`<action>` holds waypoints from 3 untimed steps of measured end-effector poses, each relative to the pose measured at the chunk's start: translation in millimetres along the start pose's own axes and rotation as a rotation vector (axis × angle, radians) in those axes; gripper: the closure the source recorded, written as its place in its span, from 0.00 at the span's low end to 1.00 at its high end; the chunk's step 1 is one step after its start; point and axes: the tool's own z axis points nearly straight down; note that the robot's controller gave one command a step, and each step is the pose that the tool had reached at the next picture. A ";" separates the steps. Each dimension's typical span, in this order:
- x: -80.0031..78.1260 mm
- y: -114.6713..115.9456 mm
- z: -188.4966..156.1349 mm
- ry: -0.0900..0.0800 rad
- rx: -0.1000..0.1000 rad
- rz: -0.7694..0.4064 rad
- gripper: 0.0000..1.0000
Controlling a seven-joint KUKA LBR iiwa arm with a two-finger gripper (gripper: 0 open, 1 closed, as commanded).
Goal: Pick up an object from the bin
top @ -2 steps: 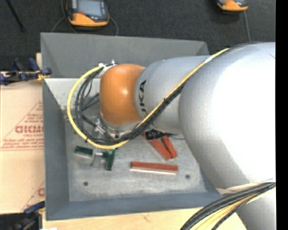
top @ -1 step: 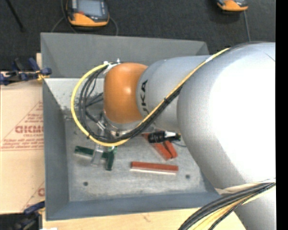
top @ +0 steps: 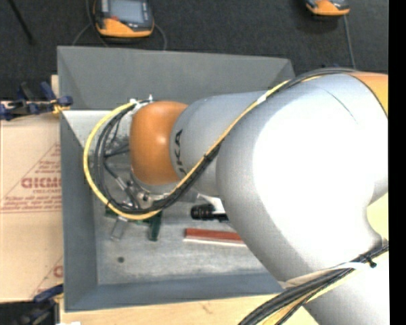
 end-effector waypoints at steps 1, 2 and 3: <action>-1.0 -0.5 -0.5 -0.001 0.000 -0.001 0.00; -1.2 -0.3 -0.8 -0.002 -0.001 -0.001 1.00; -3.6 0.4 -86.8 -0.010 -0.009 -0.004 1.00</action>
Offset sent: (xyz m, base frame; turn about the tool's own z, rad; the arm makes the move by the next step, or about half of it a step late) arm 0.0000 0.0000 0.0000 0.0000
